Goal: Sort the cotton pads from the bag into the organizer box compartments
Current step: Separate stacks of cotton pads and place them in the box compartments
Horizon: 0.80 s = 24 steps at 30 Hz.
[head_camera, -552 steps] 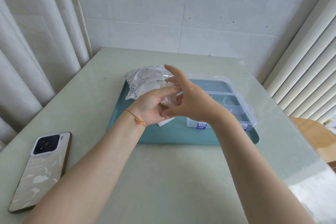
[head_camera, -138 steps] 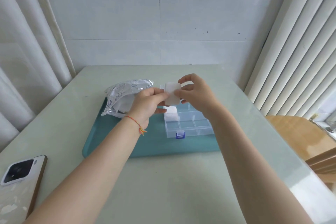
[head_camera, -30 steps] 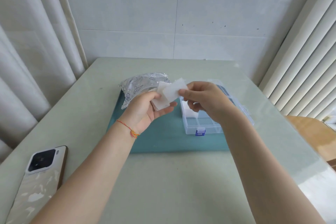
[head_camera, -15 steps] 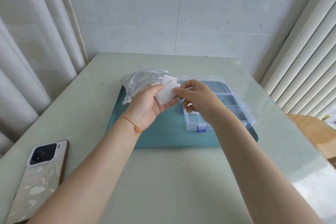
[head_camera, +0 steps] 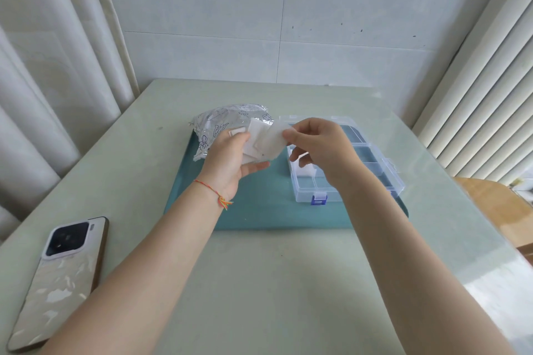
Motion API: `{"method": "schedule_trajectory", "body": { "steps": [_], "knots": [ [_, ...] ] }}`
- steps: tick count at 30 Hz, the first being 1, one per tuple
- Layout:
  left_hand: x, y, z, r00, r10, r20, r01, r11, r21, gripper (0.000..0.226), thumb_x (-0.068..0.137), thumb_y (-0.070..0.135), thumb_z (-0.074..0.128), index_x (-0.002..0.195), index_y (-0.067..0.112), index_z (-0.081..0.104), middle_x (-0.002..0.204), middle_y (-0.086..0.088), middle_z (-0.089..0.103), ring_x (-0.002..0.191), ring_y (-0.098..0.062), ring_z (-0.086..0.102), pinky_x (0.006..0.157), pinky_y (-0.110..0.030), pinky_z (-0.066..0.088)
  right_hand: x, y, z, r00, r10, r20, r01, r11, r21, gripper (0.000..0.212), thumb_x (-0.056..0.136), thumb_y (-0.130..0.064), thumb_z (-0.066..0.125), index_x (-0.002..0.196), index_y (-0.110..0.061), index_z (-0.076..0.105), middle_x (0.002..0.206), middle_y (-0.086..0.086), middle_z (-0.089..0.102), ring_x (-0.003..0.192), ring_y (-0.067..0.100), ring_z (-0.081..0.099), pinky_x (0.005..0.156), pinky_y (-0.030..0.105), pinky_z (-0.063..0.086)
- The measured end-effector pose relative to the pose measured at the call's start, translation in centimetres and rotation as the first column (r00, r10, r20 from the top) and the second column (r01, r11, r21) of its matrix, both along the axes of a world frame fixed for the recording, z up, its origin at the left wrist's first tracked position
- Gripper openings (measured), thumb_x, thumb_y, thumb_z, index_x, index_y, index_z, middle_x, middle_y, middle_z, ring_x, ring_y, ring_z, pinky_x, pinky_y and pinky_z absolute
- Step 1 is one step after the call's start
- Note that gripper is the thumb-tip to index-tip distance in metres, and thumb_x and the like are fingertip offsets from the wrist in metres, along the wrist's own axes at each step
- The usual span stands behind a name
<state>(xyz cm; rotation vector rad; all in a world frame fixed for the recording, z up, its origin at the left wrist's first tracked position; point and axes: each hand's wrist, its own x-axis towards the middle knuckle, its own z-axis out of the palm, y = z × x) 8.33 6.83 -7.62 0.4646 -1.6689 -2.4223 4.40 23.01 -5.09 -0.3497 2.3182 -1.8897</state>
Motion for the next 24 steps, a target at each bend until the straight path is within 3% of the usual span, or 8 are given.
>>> {"method": "schedule_trajectory", "body": {
  "steps": [2, 5, 9, 13, 20, 24],
  "knots": [
    [0.1, -0.2, 0.0, 0.999, -0.014, 0.036, 0.017, 0.997, -0.076, 0.012, 0.099, 0.01, 0.048, 0.103, 0.012, 0.059, 0.106, -0.015, 0.065, 0.085, -0.028, 0.065, 0.052, -0.031, 0.056, -0.1, 0.7, 0.5, 0.997, 0.077, 0.012, -0.077, 0.997, -0.023, 0.008, 0.089, -0.01, 0.07, 0.087, -0.005, 0.064, 0.071, 0.0, 0.069, 0.053, 0.018, 0.058, 0.048, 0.024, 0.045],
    [0.2, 0.0, 0.1, 0.994, -0.094, 0.049, 0.098, 0.991, -0.091, 0.017, 0.098, 0.009, 0.05, 0.112, 0.005, 0.059, 0.113, -0.022, 0.065, 0.086, -0.031, 0.066, 0.052, -0.03, 0.055, 0.0, 0.9, 0.7, 0.994, 0.112, 0.002, -0.112, 0.994, 0.016, 0.009, 0.087, -0.012, 0.072, 0.086, -0.006, 0.065, 0.068, -0.003, 0.067, 0.05, 0.015, 0.054, 0.048, 0.022, 0.043],
    [0.5, 0.2, 0.5, 0.97, -0.243, 0.008, 0.243, 0.97, -0.005, 0.034, 0.098, 0.012, 0.047, 0.128, 0.0, 0.057, 0.116, -0.025, 0.067, 0.089, -0.035, 0.071, 0.059, -0.032, 0.057, -0.1, 0.4, 0.1, 0.999, 0.046, -0.018, -0.044, 0.996, 0.077, 0.012, 0.087, -0.014, 0.074, 0.079, -0.012, 0.064, 0.066, -0.005, 0.06, 0.051, 0.009, 0.053, 0.049, 0.022, 0.043],
    [0.5, 0.3, 0.5, 0.961, -0.274, -0.014, 0.275, 0.957, 0.092, 0.037, 0.1, 0.01, 0.042, 0.133, -0.002, 0.053, 0.122, -0.027, 0.064, 0.09, -0.037, 0.071, 0.064, -0.034, 0.059, -0.3, 0.2, -0.2, 0.999, 0.05, -0.022, -0.048, 0.997, 0.062, 0.012, 0.086, -0.013, 0.073, 0.08, -0.011, 0.064, 0.067, -0.006, 0.063, 0.057, 0.01, 0.055, 0.049, 0.023, 0.044],
    [1.1, 0.5, 1.0, 0.936, -0.343, -0.081, 0.352, 0.898, 0.262, 0.037, 0.1, 0.005, 0.037, 0.129, -0.007, 0.056, 0.12, -0.024, 0.064, 0.097, -0.039, 0.065, 0.068, -0.034, 0.06, -0.4, -0.3, -0.7, 0.999, -0.034, -0.016, 0.035, 0.999, 0.02, 0.016, 0.085, -0.018, 0.074, 0.078, -0.012, 0.06, 0.076, 0.002, 0.062, 0.073, 0.018, 0.054, 0.059, 0.028, 0.046],
    [1.1, 0.5, 0.9, 0.935, -0.344, -0.086, 0.353, 0.88, 0.318, 0.035, 0.099, 0.003, 0.041, 0.13, -0.009, 0.054, 0.122, -0.023, 0.063, 0.109, -0.041, 0.059, 0.068, -0.034, 0.061, -0.4, -0.7, -1.0, 0.998, -0.06, 0.016, 0.061, 0.997, -0.041, 0.018, 0.084, -0.014, 0.074, 0.091, -0.016, 0.058, 0.079, -0.001, 0.061, 0.072, 0.018, 0.054, 0.06, 0.026, 0.045]
  ]
}}
